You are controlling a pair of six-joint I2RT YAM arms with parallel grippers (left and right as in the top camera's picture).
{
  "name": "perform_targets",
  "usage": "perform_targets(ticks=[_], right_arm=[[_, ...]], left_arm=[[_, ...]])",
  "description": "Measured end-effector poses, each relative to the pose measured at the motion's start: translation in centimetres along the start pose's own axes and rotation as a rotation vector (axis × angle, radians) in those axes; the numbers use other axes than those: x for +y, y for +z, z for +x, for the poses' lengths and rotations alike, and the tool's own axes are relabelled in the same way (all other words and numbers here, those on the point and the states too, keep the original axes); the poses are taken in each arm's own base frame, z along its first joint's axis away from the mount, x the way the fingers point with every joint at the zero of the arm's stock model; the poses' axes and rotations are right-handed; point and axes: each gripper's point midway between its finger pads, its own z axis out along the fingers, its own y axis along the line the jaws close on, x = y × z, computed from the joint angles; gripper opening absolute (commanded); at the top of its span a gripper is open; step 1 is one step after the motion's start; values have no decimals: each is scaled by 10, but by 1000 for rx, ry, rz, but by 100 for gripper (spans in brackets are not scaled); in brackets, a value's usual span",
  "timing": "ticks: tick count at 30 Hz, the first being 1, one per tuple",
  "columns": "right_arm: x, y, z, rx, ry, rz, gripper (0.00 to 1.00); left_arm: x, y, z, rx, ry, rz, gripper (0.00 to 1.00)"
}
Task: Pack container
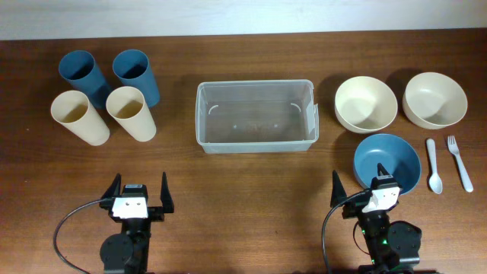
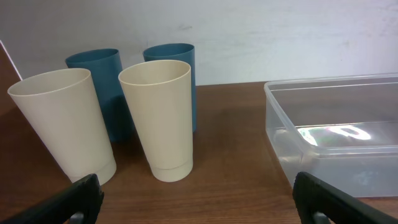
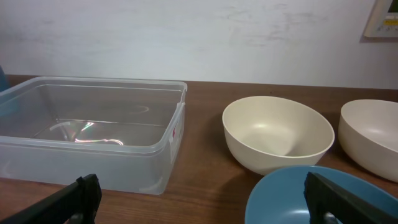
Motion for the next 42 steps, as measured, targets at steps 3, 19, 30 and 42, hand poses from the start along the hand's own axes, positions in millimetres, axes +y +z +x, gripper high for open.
perform_targets(ticks=[3, 19, 30, 42], right_arm=[[0, 0, 0, 0, 0, 0, 99], [0, 0, 0, 0, 0, 0, 99], [6, 0, -1, -3, 8, -37, 99], [-5, -18, -67, -129, 61, 33, 99]], left_arm=[[0, 0, 0, 0, 0, 0, 100], [0, 0, 0, 0, 0, 0, 100], [0, 0, 0, 0, 0, 0, 100], [0, 0, 0, 0, 0, 0, 100]])
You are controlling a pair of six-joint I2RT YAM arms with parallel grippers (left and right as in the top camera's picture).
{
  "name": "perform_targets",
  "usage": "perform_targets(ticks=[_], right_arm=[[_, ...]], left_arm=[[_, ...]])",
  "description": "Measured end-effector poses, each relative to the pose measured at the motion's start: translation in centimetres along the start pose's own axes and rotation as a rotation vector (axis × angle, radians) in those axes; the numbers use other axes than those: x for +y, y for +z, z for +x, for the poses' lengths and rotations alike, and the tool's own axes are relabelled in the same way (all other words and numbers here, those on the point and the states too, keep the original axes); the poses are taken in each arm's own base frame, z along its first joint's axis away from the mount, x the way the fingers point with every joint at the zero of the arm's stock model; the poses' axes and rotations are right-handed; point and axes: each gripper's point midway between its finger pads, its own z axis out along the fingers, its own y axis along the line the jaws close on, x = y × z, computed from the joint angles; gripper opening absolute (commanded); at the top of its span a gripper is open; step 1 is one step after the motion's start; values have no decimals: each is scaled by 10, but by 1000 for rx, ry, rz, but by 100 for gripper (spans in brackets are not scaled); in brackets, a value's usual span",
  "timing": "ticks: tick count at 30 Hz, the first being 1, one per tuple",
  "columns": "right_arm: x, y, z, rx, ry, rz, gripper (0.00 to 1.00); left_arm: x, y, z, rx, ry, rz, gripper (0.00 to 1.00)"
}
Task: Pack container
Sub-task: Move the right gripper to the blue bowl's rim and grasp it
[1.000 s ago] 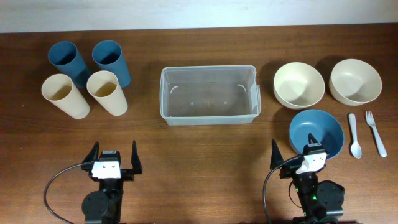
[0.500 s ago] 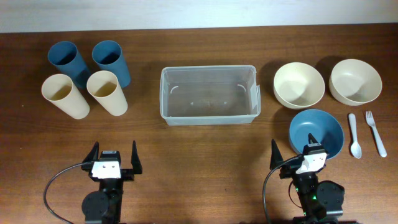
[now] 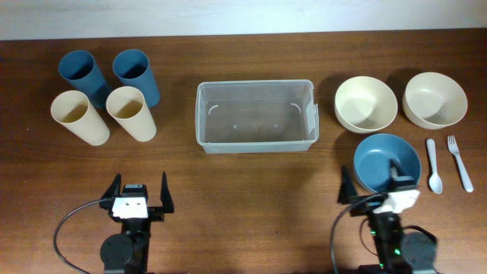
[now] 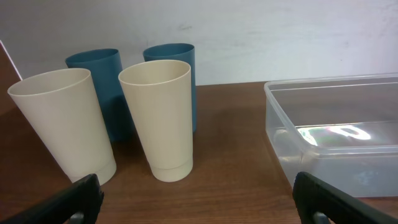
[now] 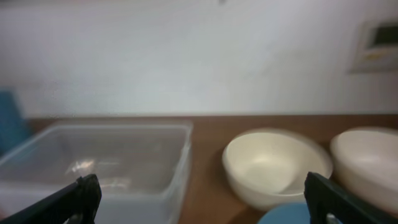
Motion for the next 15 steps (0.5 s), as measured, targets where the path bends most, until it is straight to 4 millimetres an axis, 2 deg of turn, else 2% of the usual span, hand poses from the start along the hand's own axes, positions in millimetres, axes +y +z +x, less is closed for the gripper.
perform_targets(ticks=[4, 6, 9, 15], right_arm=[[-16, -12, -48, -14, 1, 120, 99], [-25, -16, -64, 48, -1, 180, 99], [-34, -16, -75, 191, -10, 248, 99], [-44, -15, -90, 597, -51, 340, 99]], left_arm=[[0, 0, 0, 0, 0, 0, 100], [0, 0, 0, 0, 0, 0, 100], [0, 0, 0, 0, 0, 0, 99], [0, 0, 0, 0, 0, 0, 100]])
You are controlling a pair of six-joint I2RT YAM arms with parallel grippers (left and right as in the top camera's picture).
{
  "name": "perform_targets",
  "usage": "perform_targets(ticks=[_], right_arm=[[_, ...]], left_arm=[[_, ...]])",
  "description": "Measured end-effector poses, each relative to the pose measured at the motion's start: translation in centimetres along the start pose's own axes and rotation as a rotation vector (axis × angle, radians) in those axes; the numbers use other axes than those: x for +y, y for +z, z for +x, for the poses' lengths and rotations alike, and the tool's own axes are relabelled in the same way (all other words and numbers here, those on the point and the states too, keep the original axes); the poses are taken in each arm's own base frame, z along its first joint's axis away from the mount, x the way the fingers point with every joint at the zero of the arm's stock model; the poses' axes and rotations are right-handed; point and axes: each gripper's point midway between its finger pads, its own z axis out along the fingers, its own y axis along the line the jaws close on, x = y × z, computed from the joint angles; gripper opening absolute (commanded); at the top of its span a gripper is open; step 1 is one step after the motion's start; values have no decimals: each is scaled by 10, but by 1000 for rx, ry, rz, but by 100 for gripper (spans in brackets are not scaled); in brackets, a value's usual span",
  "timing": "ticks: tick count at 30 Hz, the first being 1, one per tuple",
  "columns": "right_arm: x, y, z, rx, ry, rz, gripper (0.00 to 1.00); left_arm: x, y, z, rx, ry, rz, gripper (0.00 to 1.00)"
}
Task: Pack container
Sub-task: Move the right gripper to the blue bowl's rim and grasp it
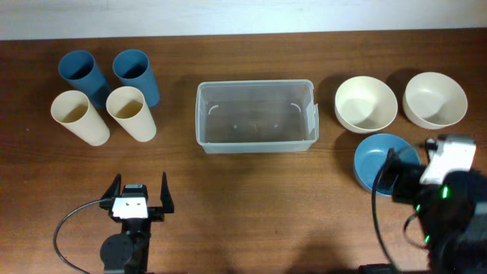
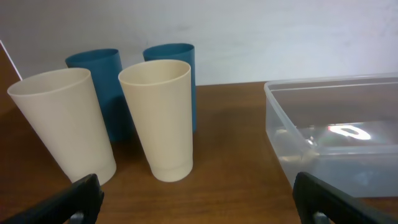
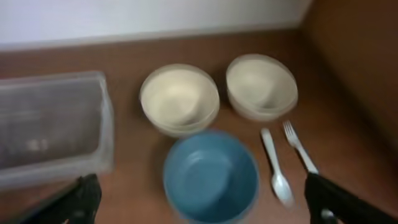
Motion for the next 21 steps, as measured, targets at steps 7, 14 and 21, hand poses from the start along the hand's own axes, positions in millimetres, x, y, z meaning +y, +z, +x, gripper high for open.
perform_targets(ticks=[7, 14, 21], right_arm=[[-12, 3, 17, 364, -37, 100, 99], [-84, -4, 54, 528, 421, 565, 99], [-118, -12, 68, 518, 722, 715, 99]], left_arm=[[0, 0, 0, 0, 0, 0, 99], [0, 0, 0, 0, 0, 0, 99], [0, 0, 0, 0, 0, 0, 99]])
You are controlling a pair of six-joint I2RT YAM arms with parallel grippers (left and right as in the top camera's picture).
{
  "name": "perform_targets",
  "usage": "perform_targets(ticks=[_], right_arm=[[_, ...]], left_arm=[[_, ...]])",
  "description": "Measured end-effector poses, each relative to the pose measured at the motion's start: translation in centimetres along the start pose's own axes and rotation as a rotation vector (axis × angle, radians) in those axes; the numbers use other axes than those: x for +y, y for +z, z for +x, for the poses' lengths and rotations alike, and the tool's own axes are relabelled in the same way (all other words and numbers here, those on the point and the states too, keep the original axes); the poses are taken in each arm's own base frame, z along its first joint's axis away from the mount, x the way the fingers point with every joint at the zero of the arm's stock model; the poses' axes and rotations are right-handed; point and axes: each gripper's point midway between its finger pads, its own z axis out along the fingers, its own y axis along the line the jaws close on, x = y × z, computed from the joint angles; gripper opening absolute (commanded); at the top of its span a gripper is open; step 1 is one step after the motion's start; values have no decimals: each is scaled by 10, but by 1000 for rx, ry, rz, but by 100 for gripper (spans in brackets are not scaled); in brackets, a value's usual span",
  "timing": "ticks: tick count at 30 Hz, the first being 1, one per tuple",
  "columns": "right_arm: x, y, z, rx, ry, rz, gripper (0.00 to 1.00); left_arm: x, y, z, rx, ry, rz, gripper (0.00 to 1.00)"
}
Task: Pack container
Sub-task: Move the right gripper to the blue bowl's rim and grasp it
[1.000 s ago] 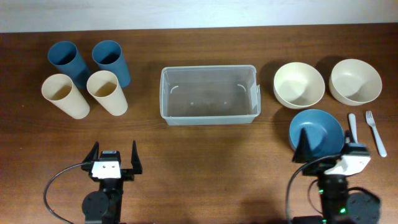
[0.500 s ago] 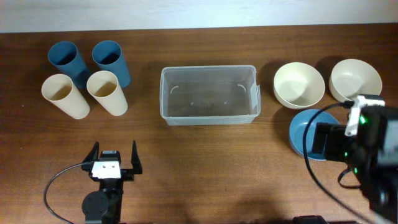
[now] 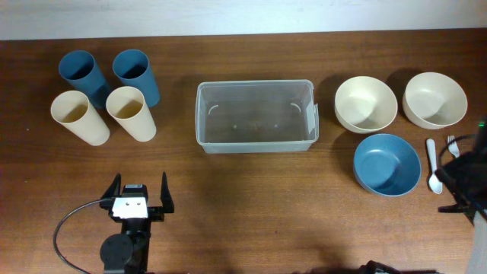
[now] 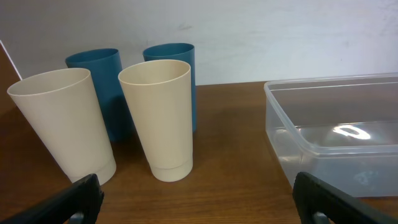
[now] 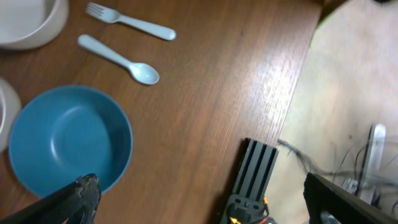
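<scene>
The clear plastic container [image 3: 256,116] stands empty at mid table and shows again in the left wrist view [image 4: 336,137]. To its left stand two blue cups [image 3: 82,76] and two cream cups [image 3: 131,113]. Right of it are two cream bowls [image 3: 366,104], a blue bowl [image 3: 386,164], a white spoon [image 3: 432,164] and a fork [image 3: 453,144]. My left gripper [image 3: 139,196] rests open at the front edge, facing the cups [image 4: 155,118]. My right gripper [image 5: 202,199] is open and raised high, looking down on the blue bowl [image 5: 68,140], spoon [image 5: 118,59] and fork [image 5: 130,22].
The table's right edge [image 5: 292,93] runs just past the spoon and fork, with pale floor beyond it. A black metal frame piece [image 5: 252,180] and cables sit below that edge. My right arm [image 3: 466,183] shows only partly at the overhead view's right border.
My right arm has moved further right, from beside the blue bowl to the overhead view's right border. Its camera now looks down over the table's right edge. The left arm has not moved.
Both grippers rested open at the front edge, the right one low behind the blue bowl. The right one then stood a little to the right and higher. Later it hung high above the bowls looking down, and now it is by the table's right edge. Nothing was picked up.
</scene>
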Motion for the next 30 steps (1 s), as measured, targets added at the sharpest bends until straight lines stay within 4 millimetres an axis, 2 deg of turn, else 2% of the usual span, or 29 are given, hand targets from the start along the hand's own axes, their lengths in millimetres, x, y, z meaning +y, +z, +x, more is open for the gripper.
perform_targets(ticks=[3, 6, 9, 13, 16, 22, 30], right_arm=[[4, 9, -4, 3, 18, -18, 99], [28, 29, -2, 23, -20, -107, 99], [51, 55, 10, 72, -65, -186, 99], [69, 86, 29, 133, -76, -255, 99], [71, 104, 41, 175, -62, -277, 99], [63, 137, 57, 230, -2, -286, 99], [87, 171, 82, 298, 5, -447, 99]], left_arm=[[0, 0, 0, 0, 0, 0, 99], [0, 0, 0, 0, 0, 0, 99], [0, 0, 0, 0, 0, 0, 100], [0, 0, 0, 0, 0, 0, 100], [0, 0, 0, 0, 0, 0, 99], [0, 0, 0, 0, 0, 0, 100], [0, 0, 0, 0, 0, 0, 100]])
